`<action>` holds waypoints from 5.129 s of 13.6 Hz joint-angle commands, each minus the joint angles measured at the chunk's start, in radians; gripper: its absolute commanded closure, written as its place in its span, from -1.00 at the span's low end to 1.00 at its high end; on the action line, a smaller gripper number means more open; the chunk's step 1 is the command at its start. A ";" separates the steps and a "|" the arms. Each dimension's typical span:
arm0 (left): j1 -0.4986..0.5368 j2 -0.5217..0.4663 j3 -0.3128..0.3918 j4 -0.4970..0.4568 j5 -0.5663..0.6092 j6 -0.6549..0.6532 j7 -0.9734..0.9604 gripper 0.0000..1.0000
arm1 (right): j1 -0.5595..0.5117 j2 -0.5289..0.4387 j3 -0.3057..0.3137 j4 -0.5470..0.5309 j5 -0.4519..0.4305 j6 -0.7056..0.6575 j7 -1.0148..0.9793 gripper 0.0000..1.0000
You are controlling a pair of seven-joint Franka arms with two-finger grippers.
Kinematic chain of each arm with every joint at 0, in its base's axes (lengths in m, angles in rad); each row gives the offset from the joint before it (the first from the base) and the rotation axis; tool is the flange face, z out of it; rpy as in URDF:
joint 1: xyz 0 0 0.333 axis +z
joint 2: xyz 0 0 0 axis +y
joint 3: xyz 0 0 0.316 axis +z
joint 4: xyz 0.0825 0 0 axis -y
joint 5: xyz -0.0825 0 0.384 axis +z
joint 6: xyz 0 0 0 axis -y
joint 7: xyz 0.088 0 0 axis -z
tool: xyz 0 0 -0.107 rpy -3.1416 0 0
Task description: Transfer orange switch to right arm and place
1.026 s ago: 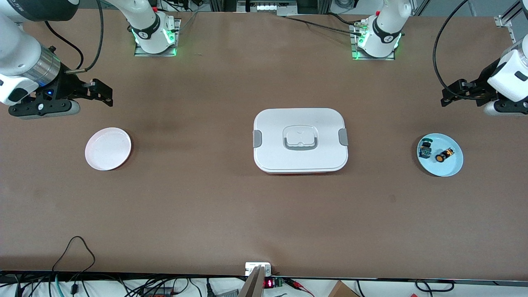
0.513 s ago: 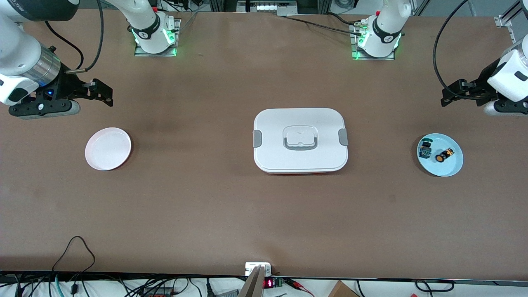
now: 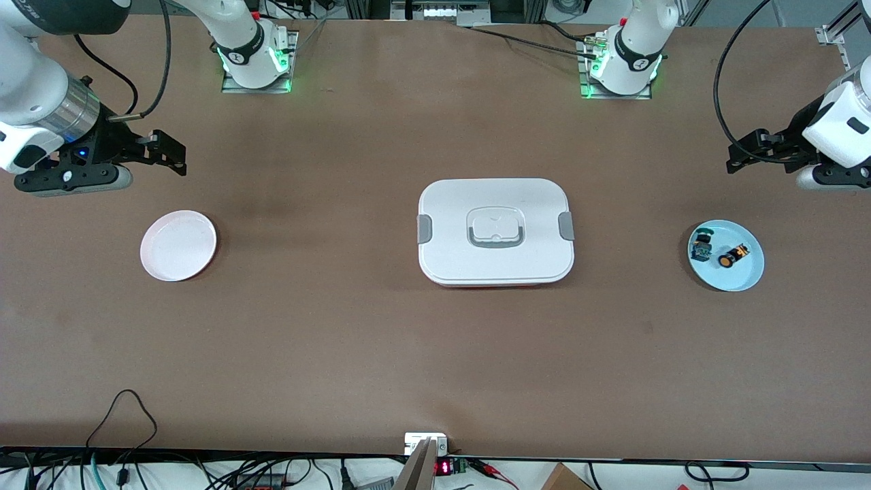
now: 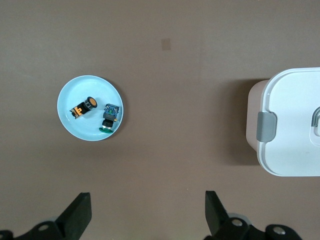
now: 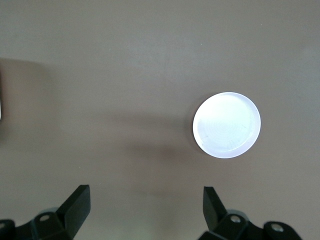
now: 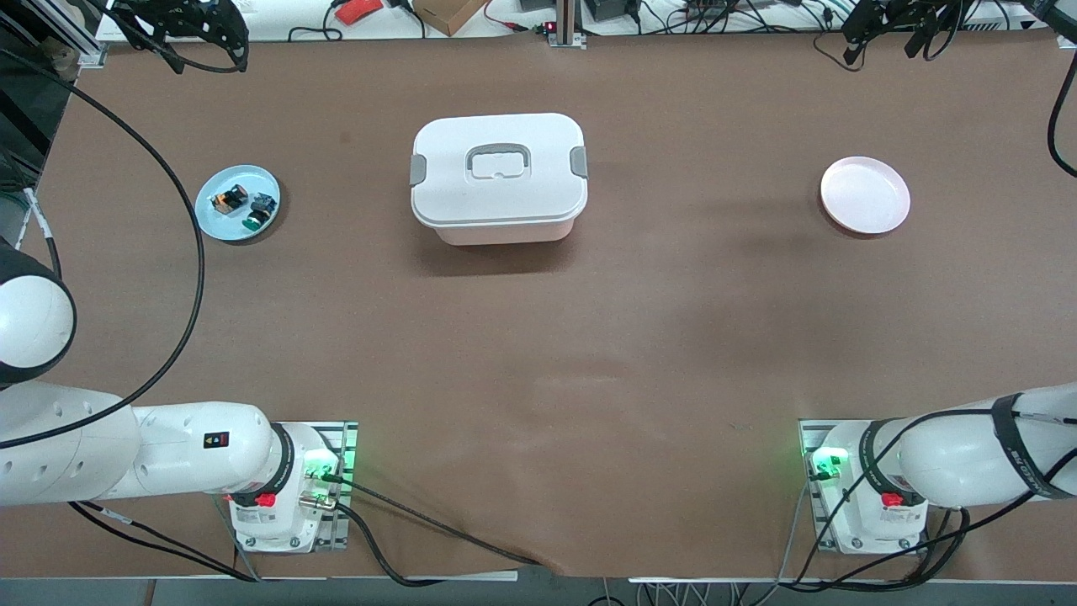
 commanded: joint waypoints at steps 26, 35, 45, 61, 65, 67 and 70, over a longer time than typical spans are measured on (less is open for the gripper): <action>0.340 0.441 0.004 -0.309 -0.015 0.798 0.028 -1.00 | 0.009 -0.009 -0.001 0.008 -0.006 -0.004 0.006 -1.00; 0.387 0.523 -0.005 -0.328 -0.020 0.926 0.067 -1.00 | 0.009 -0.009 -0.001 0.008 -0.007 -0.004 0.004 -1.00; 0.392 0.560 -0.010 -0.334 -0.028 0.945 0.070 -0.31 | 0.009 -0.009 -0.001 0.008 -0.007 -0.009 0.003 -1.00; 0.392 0.471 -0.215 0.141 -0.049 0.075 0.316 0.58 | 0.008 -0.009 -0.003 0.006 -0.007 -0.009 0.003 -1.00; 0.395 0.471 -0.304 0.174 -0.268 -0.115 0.433 0.73 | 0.008 -0.005 -0.003 0.006 -0.007 -0.007 0.003 -1.00; 0.381 0.488 -0.347 0.165 -0.396 -0.109 0.618 0.77 | 0.008 -0.005 -0.004 0.006 -0.009 -0.006 0.001 -1.00; 0.370 0.518 -0.439 0.146 -0.555 -0.017 0.805 0.76 | 0.011 -0.005 -0.003 0.009 -0.036 -0.001 0.001 -1.00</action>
